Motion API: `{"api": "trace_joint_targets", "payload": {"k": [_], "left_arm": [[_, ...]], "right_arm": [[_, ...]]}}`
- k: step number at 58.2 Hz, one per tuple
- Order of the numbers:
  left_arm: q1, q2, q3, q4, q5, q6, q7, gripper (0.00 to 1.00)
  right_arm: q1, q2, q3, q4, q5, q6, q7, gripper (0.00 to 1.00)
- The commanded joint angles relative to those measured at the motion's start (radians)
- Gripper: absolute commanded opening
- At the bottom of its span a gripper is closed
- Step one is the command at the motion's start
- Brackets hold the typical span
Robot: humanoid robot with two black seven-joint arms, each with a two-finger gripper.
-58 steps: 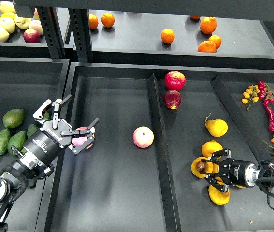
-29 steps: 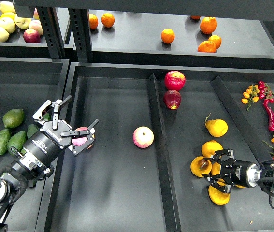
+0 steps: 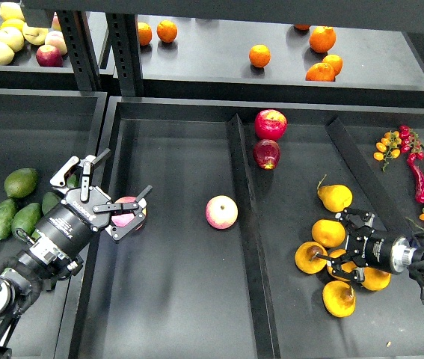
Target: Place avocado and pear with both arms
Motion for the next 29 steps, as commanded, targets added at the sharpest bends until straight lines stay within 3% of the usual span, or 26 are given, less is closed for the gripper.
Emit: {"api": "trace_joint_targets", "payload": {"k": [1, 17, 29], "left_arm": [[0.000, 0.000, 0.000, 0.000, 0.000, 0.000, 0.000, 1.00], [0.002, 0.000, 0.000, 0.000, 0.000, -0.006, 0.000, 1.00], [0.005, 0.000, 0.000, 0.000, 0.000, -0.009, 0.000, 1.00]], "right_arm": [[0.005, 0.017, 0.075, 0.016, 0.028, 0.000, 0.000, 0.98], [-0.046, 0.270, 0.289, -0.004, 0.026, 0.000, 0.000, 0.99], [-0.078, 0.351, 0.292, -0.016, 0.026, 0.000, 0.000, 0.99]]}}
